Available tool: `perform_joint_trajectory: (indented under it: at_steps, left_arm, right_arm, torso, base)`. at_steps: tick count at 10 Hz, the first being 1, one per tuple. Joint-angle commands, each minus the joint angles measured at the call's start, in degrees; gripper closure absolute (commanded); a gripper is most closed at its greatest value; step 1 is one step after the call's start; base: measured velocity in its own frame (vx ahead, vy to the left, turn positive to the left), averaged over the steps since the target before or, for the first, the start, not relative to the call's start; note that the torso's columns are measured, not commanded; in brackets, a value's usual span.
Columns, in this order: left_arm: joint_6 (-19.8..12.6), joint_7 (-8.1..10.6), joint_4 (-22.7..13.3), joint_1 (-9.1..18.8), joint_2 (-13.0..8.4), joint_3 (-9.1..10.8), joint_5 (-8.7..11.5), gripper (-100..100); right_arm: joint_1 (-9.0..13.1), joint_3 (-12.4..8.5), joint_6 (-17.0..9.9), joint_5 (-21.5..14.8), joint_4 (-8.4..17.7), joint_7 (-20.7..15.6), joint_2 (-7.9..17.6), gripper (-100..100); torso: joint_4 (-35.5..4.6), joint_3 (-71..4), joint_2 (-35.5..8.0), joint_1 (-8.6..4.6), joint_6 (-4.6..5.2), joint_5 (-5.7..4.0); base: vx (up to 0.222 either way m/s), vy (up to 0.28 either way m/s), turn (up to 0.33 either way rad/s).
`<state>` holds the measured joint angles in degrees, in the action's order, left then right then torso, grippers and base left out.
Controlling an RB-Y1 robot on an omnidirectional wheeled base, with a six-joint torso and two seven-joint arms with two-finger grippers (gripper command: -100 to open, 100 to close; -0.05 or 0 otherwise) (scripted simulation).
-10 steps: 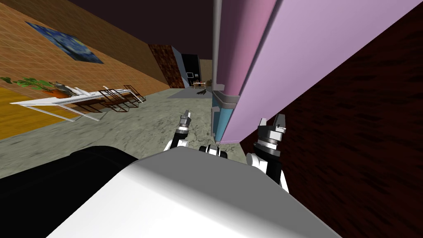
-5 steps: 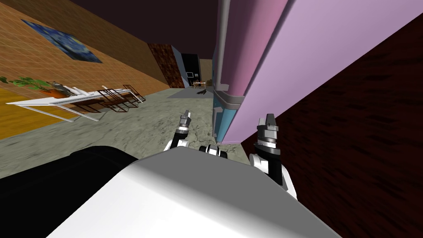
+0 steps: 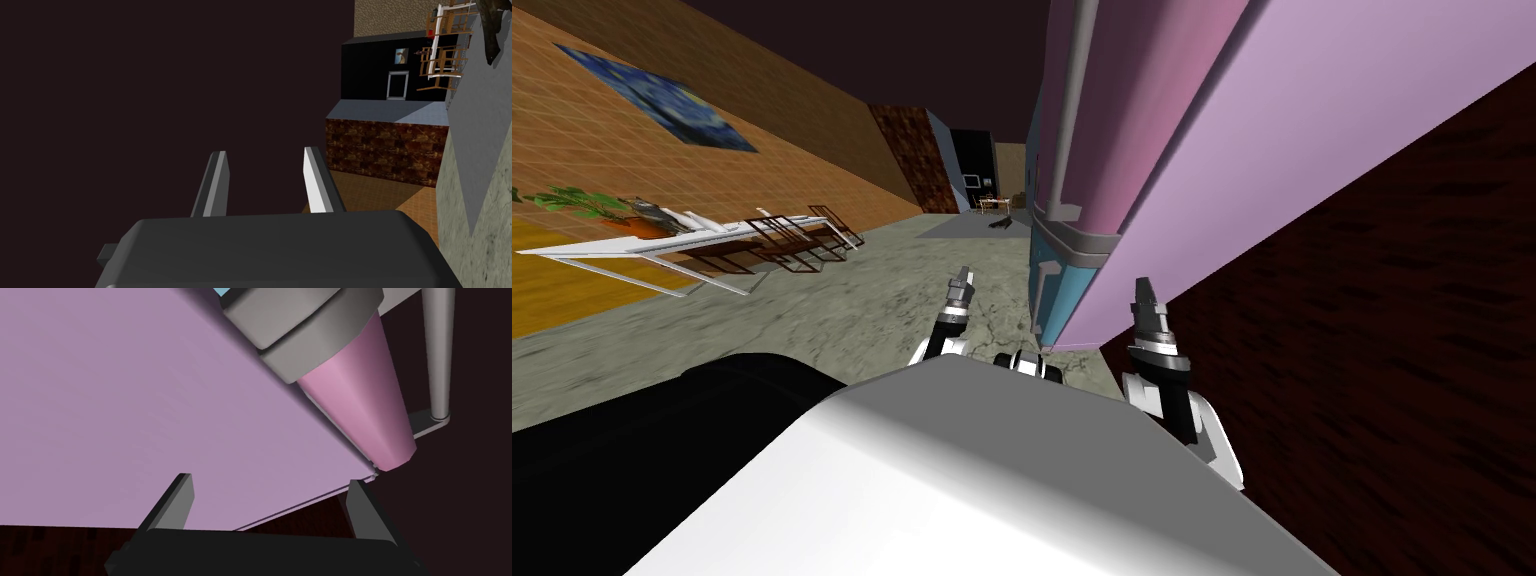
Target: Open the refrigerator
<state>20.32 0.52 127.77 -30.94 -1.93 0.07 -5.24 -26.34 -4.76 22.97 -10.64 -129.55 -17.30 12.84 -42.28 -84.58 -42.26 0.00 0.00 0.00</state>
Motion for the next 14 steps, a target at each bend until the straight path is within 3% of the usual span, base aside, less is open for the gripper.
perform_joint_trajectory:
  at_steps: [1,9,14]
  left_arm:
    - [0.0,0.0,0.0,0.0,0.0,0.0,0.0,0]
    - [0.0,0.0,0.0,0.0,0.0,0.0,0.0,0]
    - [0.0,0.0,0.0,0.0,0.0,0.0,0.0,0]
  right_arm:
    - [0.5,-0.9,-0.3,-4.6,1.0,-4.5,1.3,-100]
    - [1.8,-2.9,-1.2,-14.8,3.4,-14.7,4.2,-100]
    - [3.0,-4.6,-2.1,-22.8,6.3,-22.5,7.4,-100]
  torso:
    - [0.0,0.0,0.0,0.07,0.0,0.01]
    - [0.0,0.0,0.0,-0.01,0.0,-0.01]
    - [0.0,0.0,0.0,0.0,0.0,-0.01]
  base:
    - [0.036,0.137,-0.014]
    - [0.022,0.09,-0.007]
    - [0.019,0.094,-0.008]
